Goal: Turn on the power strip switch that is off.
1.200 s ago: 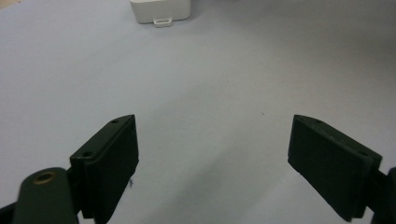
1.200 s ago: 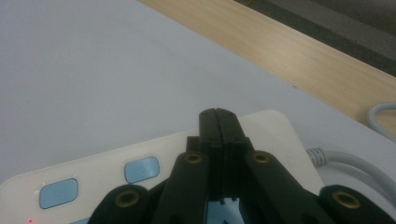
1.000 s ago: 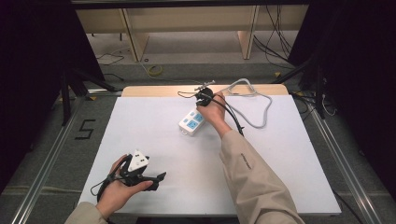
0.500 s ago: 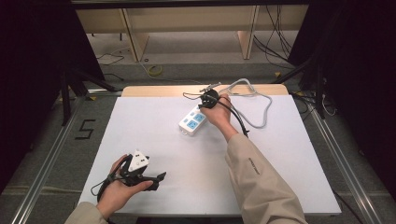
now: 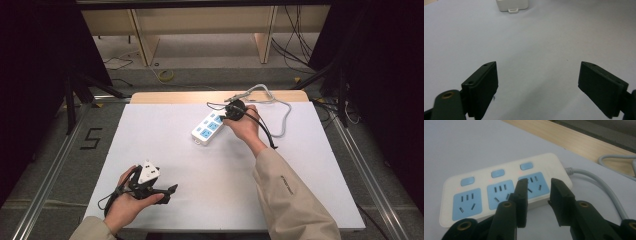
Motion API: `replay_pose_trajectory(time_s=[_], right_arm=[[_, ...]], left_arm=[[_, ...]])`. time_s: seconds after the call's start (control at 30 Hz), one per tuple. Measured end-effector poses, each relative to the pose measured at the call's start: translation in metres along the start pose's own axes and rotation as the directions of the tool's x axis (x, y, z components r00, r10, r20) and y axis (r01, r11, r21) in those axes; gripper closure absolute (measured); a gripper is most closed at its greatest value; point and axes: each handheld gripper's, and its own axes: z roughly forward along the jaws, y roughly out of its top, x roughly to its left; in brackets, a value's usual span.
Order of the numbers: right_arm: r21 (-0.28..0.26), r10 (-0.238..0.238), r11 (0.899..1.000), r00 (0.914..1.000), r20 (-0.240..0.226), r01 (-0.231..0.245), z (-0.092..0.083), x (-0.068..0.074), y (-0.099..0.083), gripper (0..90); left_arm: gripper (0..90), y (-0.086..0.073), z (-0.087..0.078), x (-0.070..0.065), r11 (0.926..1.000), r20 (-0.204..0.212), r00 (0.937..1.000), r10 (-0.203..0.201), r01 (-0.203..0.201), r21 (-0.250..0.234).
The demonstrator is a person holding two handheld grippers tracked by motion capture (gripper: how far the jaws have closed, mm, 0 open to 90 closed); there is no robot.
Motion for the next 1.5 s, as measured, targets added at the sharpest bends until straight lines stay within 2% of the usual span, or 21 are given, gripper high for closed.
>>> replay_pose_trajectory(time_s=[0.33,0.77,1.13,1.5], right_arm=[[-0.011,0.005,1.000,1.0000,-0.005,-0.005,-0.020,-0.009,-0.009,65.9],[-0.035,0.005,0.999,0.9995,-0.031,-0.007,-0.051,-0.013,-0.028,62.6],[-0.050,-0.035,0.998,0.9980,-0.053,0.032,-0.079,-0.011,-0.042,60.2],[-0.070,-0.039,0.997,0.9972,-0.063,0.035,-0.103,-0.014,-0.056,58.5]], left_arm=[[15.9,0.000,0.000,0.001,1.0000,-0.002,1.0000,-0.002,0.002,0.001],[15.9,0.000,0.000,0.000,1.0000,-0.005,1.0000,0.000,0.000,0.003],[15.9,-0.001,0.000,0.001,1.0000,-0.008,0.9999,-0.007,0.007,0.005],[15.9,-0.001,0.000,0.001,0.9999,-0.013,0.9998,-0.013,0.013,0.005]])
